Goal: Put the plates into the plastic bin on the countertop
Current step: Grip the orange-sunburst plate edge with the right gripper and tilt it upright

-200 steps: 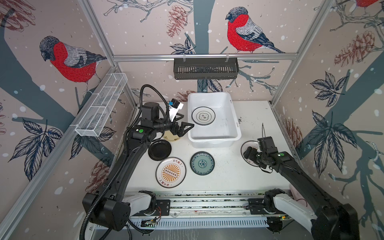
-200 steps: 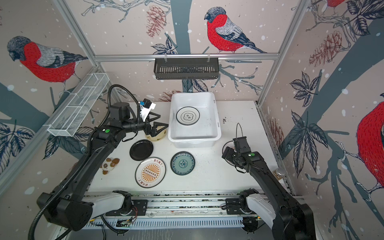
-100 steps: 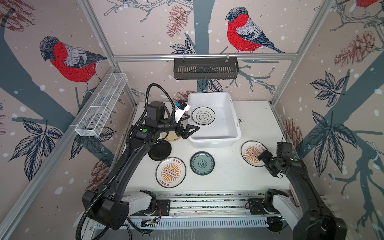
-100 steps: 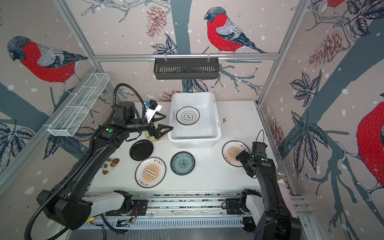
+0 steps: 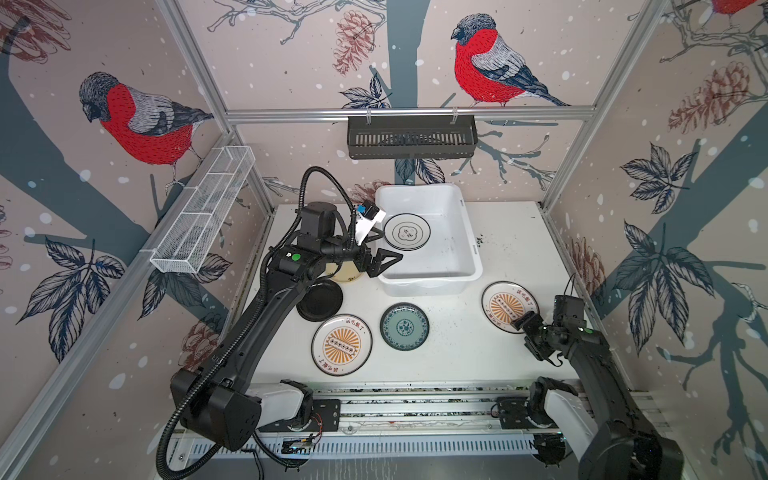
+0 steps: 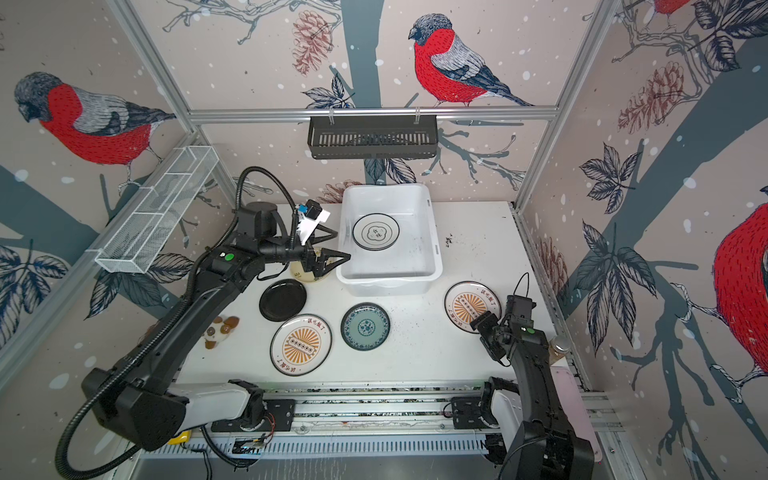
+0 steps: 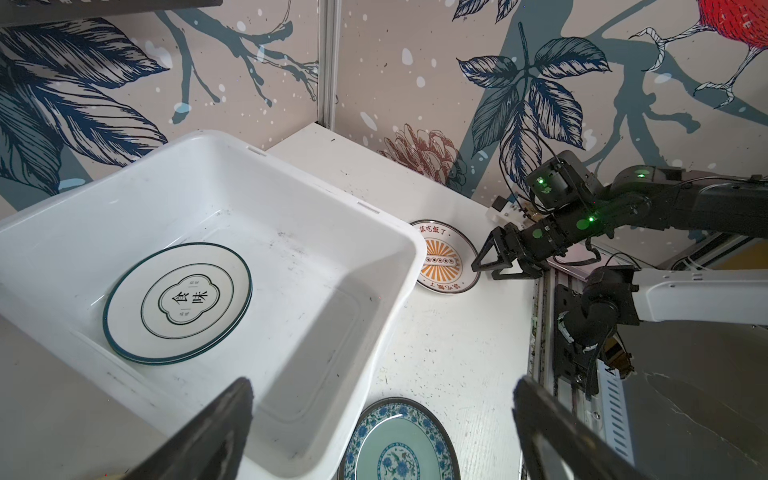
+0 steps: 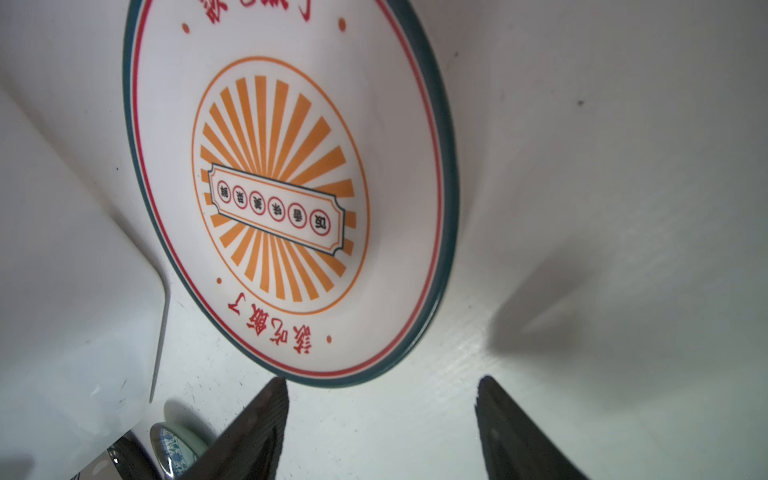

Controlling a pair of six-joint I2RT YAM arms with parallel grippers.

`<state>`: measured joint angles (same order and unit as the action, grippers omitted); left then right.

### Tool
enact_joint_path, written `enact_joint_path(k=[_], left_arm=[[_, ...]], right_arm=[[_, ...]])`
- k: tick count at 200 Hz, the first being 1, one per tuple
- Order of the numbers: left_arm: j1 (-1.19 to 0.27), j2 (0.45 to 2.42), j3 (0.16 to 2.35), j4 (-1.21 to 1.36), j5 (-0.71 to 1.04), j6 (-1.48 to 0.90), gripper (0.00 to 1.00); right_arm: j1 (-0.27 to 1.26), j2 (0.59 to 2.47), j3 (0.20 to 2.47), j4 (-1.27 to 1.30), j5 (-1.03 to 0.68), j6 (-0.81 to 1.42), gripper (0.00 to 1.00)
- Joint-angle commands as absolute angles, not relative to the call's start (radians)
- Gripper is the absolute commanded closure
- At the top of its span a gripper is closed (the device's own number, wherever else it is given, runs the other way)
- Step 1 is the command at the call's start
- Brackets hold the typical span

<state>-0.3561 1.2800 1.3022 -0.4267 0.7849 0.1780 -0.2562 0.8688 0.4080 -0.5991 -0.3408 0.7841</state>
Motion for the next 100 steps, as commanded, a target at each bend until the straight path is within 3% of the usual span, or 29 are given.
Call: enact_joint_path(k=[1,100], left_arm=[[-0.361,1.287,1.310,-0.391,0.810,0.167,0.03],[-0.364,1.305,1.312,-0.385,0.802,0.161,0.04]], right_arm=[[-0.262,0.862,0.397,-0.553,-0.347,0.802,0.28],[-0.289,0.847,0.292,-0.397,-0.370,0.883,0.38]])
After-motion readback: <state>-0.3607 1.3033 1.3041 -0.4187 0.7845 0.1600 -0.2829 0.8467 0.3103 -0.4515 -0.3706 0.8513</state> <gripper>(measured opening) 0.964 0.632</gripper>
